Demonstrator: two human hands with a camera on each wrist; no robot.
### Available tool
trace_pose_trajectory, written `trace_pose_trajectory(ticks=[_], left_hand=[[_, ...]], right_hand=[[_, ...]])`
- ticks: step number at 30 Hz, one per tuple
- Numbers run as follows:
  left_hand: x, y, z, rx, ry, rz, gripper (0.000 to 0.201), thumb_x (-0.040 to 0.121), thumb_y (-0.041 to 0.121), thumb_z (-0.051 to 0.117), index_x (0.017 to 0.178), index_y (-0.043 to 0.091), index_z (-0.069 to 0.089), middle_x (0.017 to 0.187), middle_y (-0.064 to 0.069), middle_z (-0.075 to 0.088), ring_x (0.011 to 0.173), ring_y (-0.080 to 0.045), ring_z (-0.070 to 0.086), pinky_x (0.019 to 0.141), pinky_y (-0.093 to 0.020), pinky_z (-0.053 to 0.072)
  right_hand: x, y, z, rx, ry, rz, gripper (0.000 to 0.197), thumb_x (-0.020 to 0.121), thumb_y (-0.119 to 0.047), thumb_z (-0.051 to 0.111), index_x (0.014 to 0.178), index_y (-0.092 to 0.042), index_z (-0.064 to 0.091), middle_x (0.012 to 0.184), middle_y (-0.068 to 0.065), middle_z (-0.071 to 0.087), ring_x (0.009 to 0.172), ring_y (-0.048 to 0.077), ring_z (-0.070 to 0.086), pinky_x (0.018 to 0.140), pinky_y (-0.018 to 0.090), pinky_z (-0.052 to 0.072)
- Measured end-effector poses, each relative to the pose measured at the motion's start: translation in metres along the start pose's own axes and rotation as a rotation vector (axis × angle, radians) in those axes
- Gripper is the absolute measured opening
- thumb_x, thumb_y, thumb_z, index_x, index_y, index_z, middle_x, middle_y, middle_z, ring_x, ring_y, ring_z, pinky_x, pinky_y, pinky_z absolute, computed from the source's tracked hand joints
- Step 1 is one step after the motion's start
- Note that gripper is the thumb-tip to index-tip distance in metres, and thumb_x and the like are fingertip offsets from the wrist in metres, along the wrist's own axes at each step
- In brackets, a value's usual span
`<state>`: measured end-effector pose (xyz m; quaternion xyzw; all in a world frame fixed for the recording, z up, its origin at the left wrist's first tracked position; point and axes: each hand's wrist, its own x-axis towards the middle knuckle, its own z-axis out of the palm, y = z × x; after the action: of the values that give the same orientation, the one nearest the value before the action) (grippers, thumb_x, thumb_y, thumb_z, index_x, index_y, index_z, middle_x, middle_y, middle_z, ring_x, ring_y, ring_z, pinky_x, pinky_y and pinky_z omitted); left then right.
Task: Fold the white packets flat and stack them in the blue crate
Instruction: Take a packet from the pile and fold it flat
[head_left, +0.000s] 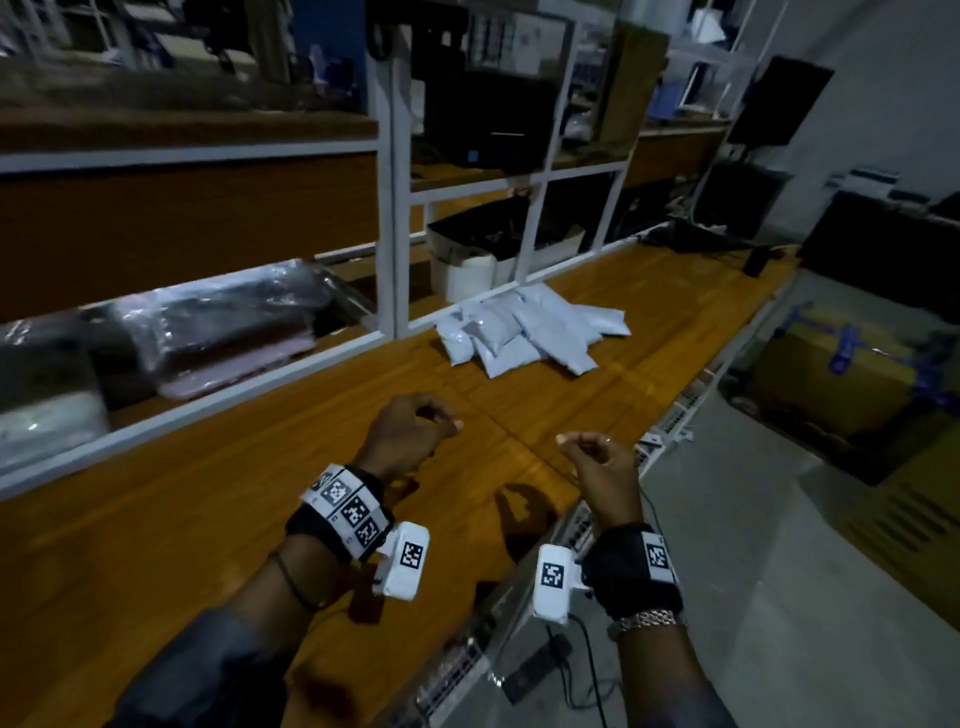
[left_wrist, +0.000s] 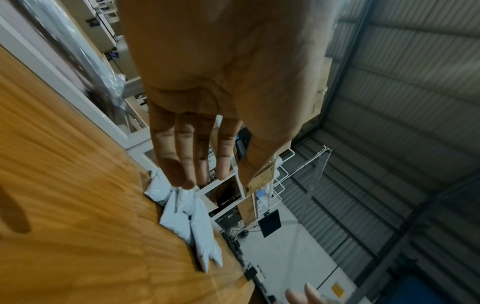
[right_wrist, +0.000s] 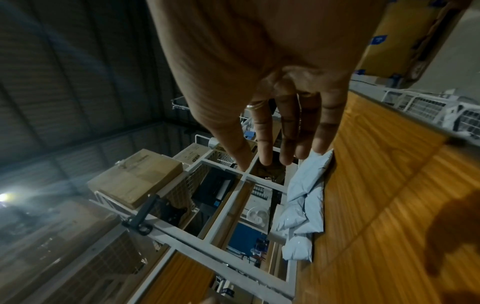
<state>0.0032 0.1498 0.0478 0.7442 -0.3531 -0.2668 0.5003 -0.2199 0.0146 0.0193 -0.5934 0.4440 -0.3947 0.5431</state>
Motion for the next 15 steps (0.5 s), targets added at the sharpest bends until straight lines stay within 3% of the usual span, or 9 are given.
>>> trace_pose_trajectory(ticks=[5,7,10,15], left_hand=[[0.075,0.009,0.029,-0.062,0.039,0.045,0.009,0.086,0.029,0.079,0.091,0.023,0.073,0.089,0.006,0.073,0.072,-0.018,0.069,0.055,-0.027,0.052],[0.101,0.01,0.04,-0.075,0.017,0.053,0.008,0.084,0.025,0.08,0.088,0.023,0.074,0.085,0.008,0.073,0.068,-0.014,0.066,0.057,-0.025,0.048],[0.147,0.013,0.045,-0.078,-0.002,0.046,0.008,0.083,0.02,0.081,0.086,0.022,0.074,0.078,0.009,0.072,0.063,-0.006,0.06,0.056,-0.022,0.044],[0.23,0.018,0.044,0.041,0.117,0.024,0.01,0.081,0.015,0.082,0.084,0.021,0.073,0.068,0.012,0.068,0.06,-0.005,0.06,0.054,-0.019,0.045]], right_hand=[[0.076,-0.007,0.005,-0.025,0.014,-0.017,0.012,0.084,-0.016,0.081,0.091,-0.011,0.072,0.091,0.002,0.074,0.085,0.014,0.066,0.073,0.027,0.049],[0.104,-0.013,0.004,-0.038,0.027,-0.026,0.011,0.083,-0.012,0.081,0.087,-0.013,0.07,0.084,0.0,0.072,0.079,0.013,0.063,0.071,0.027,0.048],[0.15,-0.022,0.001,-0.08,0.018,-0.03,0.01,0.083,-0.011,0.081,0.087,-0.013,0.072,0.087,0.002,0.074,0.084,0.016,0.066,0.074,0.029,0.049],[0.243,-0.029,-0.005,-0.137,0.009,-0.017,0.025,0.08,-0.011,0.084,0.097,-0.006,0.067,0.094,0.008,0.071,0.089,0.02,0.065,0.069,0.027,0.047]])
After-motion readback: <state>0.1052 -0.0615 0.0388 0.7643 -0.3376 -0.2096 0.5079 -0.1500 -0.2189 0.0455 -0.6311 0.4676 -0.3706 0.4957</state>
